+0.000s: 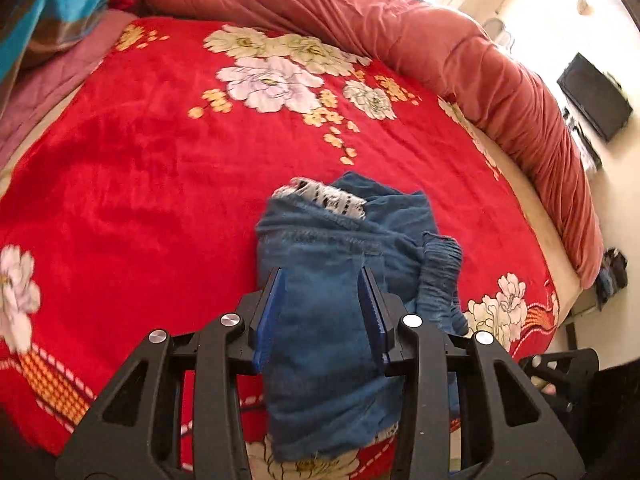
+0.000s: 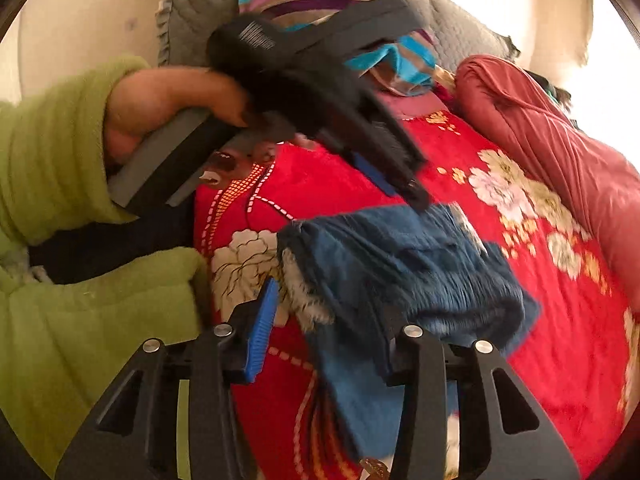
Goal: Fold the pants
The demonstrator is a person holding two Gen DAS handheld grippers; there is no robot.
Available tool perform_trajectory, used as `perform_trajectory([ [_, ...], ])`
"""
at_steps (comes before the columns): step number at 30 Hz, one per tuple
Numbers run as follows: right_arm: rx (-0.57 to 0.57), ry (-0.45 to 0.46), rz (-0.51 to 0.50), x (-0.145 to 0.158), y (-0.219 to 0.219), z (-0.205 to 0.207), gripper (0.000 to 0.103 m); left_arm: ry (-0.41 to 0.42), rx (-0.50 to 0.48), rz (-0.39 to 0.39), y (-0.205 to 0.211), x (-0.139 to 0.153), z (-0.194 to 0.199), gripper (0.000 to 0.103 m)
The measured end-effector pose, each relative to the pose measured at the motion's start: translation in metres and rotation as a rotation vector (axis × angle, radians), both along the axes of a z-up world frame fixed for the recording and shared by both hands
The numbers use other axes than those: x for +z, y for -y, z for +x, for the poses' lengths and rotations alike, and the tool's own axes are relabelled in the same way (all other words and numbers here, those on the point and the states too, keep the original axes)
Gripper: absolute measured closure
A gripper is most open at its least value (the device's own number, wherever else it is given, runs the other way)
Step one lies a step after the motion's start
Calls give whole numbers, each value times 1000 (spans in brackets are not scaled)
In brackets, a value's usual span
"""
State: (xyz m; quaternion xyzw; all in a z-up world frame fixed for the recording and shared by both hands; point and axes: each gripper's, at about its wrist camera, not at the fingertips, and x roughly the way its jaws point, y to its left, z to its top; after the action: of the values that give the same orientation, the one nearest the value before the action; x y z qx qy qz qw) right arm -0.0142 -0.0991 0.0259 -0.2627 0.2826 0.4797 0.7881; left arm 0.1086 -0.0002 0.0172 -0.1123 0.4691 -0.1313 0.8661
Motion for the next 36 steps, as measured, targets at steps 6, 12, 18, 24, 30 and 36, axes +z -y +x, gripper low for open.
perform_trajectory([
  [6, 47, 17, -43, -19, -33, 24, 64, -76, -2, 36, 3, -24, 22, 73],
  [12, 133, -181, 56, -20, -22, 36, 97, -84, 3, 34, 2, -36, 23, 73],
  [18, 104, -151, -8, -37, -3, 23, 98, -58, 7, 33, 4, -38, 23, 73],
  [24, 38, -203, 48, -45, -2, 23, 95, -31, 28, 44, 5, -39, 14, 73],
  [30, 0, -225, 89, -34, 7, 16, 92, -7, 45, 56, 6, -33, 7, 73],
  [36, -14, -231, 125, -21, 14, 7, 80, -3, 57, 50, 4, -32, 2, 73],
])
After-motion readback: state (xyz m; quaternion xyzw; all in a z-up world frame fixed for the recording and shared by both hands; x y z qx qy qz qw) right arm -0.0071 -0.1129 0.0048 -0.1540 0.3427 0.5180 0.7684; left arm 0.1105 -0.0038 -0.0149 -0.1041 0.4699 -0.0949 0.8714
